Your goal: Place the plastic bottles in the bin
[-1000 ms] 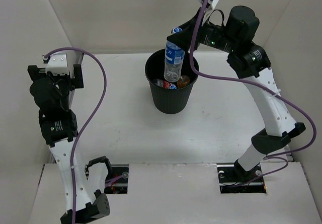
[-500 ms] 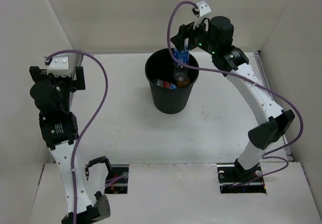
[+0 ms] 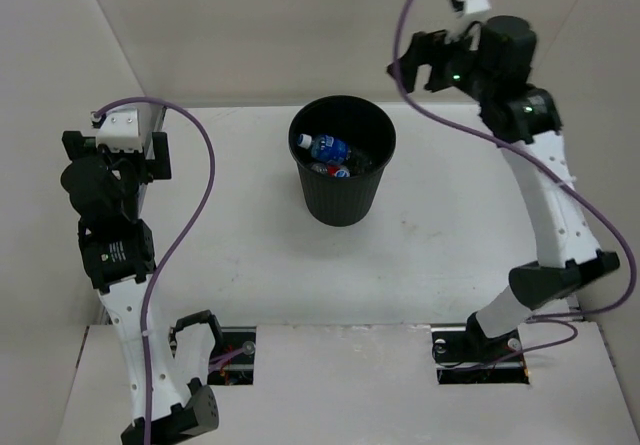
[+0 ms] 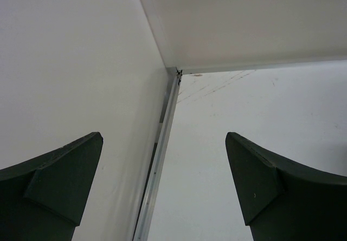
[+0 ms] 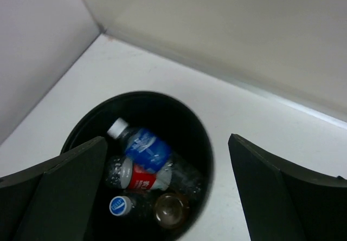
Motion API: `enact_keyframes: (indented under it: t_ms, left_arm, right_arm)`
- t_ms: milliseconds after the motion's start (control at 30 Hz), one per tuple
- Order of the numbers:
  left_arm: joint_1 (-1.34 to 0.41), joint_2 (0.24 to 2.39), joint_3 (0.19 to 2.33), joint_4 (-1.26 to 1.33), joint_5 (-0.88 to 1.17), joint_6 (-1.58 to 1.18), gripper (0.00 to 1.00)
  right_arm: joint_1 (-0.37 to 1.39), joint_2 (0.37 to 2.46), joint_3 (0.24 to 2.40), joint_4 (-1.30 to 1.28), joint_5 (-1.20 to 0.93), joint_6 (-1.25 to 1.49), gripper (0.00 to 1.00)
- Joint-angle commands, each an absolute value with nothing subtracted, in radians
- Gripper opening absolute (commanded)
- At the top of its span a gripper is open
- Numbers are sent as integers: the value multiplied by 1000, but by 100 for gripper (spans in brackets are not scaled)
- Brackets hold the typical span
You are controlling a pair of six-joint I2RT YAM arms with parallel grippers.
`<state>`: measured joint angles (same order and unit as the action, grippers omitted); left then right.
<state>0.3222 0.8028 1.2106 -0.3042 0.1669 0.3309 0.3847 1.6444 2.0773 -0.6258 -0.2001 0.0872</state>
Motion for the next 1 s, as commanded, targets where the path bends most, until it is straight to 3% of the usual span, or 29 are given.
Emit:
enact_keyframes:
  t_ms: [0,167,367,633,967]
  left_arm:
    - [324,798,1216,-278,184,333,100]
    - [324,815,1224,-270,201,330,100]
    - [318,830,1235,-271,201,336,100]
    - [318,856,1252,-270,209,337,100]
    - [301,867,1247,-304,233,339,100]
  right_arm:
    - [253,1499,2092,-615,-264,201,100]
    - [59,1532,2097,-835,-197,187,100]
    - [31,1579,2122,-1124,-116,86,100]
    - [-10,1327,1927,-920,-184,104,100]
    - [-10,1244,1830,-908,-144,101,100]
